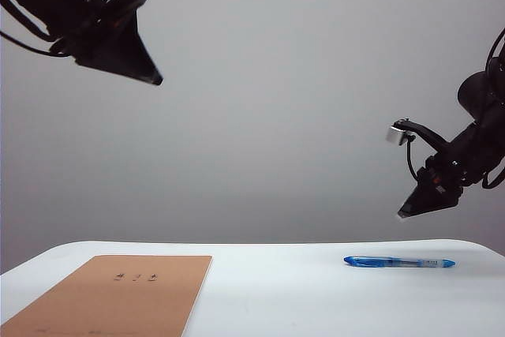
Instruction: Pick up a pen on the table and place it on the notebook.
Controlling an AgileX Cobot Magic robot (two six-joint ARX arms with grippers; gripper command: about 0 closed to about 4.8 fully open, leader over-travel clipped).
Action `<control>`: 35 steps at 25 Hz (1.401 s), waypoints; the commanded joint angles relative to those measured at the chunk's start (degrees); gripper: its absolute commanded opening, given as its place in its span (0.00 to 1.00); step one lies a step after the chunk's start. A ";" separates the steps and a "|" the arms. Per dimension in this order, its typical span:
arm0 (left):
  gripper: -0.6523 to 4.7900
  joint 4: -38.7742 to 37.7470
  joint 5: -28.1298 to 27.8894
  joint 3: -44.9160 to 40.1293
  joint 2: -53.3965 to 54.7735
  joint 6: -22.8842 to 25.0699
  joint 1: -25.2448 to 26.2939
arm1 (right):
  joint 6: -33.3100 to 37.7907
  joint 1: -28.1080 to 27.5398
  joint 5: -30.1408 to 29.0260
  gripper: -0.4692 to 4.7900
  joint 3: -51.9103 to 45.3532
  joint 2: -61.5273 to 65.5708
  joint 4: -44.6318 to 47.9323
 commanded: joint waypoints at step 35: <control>0.11 1.09 3.61 0.22 -0.22 0.24 -0.09 | -16.52 0.42 3.61 0.13 3.96 10.23 -11.96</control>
